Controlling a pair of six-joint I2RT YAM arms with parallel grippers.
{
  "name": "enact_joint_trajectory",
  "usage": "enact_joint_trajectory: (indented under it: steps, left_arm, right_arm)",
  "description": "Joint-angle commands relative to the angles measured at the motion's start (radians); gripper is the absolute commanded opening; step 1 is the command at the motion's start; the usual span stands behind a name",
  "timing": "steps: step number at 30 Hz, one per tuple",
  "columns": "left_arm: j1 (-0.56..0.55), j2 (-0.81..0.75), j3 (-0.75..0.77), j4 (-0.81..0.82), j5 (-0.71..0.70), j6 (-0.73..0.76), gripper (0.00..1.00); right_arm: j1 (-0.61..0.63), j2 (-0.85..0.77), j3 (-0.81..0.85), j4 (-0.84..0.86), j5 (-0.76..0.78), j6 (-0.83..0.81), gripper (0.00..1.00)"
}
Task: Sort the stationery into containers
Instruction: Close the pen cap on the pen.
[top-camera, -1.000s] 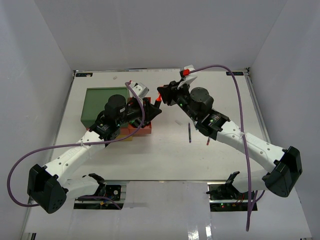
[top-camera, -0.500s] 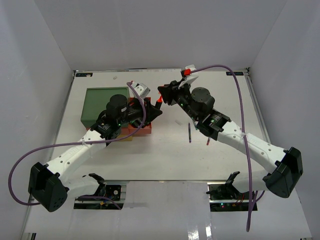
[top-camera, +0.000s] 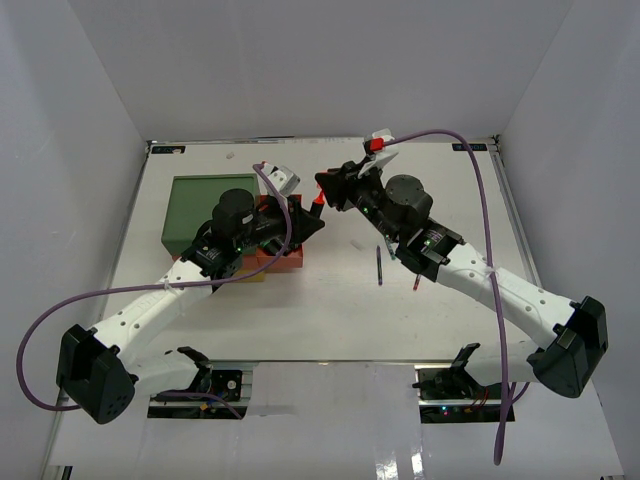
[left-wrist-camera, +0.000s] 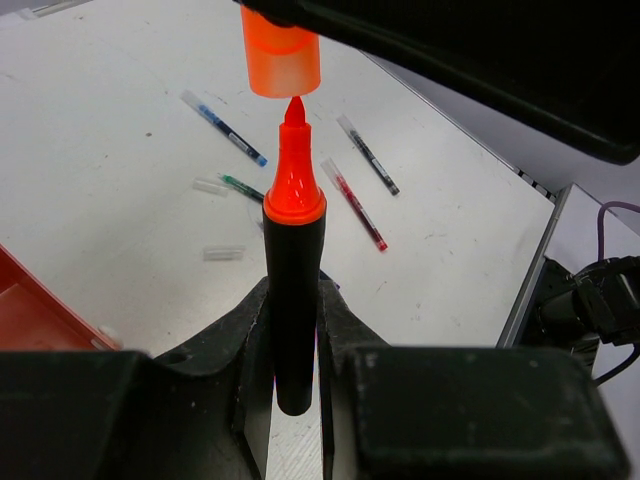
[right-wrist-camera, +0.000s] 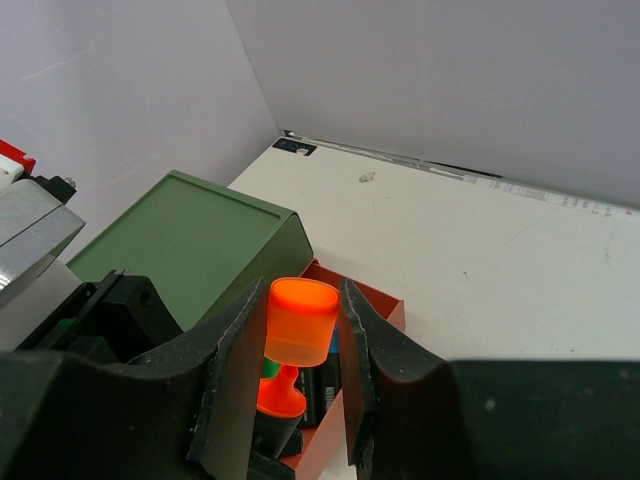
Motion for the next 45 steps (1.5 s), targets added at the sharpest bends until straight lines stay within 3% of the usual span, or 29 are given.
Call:
enact_joint_trajectory:
  steps: [1,16,31,45]
  left_arm:
    - [0.002,-0.034,-0.009,0.036,-0.006,-0.006,0.00]
    - [0.002,-0.060,-0.029,0.061,-0.034,-0.017,0.00]
    - [0.002,-0.083,-0.075,0.260,0.020,-0.040,0.00]
    - [0.002,-0.075,-0.066,0.297,0.094,-0.005,0.00]
  right_arm:
    - [0.004,-0.028,-0.006,0.058,-0.025,0.012,0.08]
    - [0.009,-0.033,-0.075,0.093,-0.076,0.049,0.08]
    - [0.018,-0.045,-0.098,0.134,-0.079,0.047,0.19]
    - [0.021,-0.095,-0.089,0.117,-0.082,0.006,0.33]
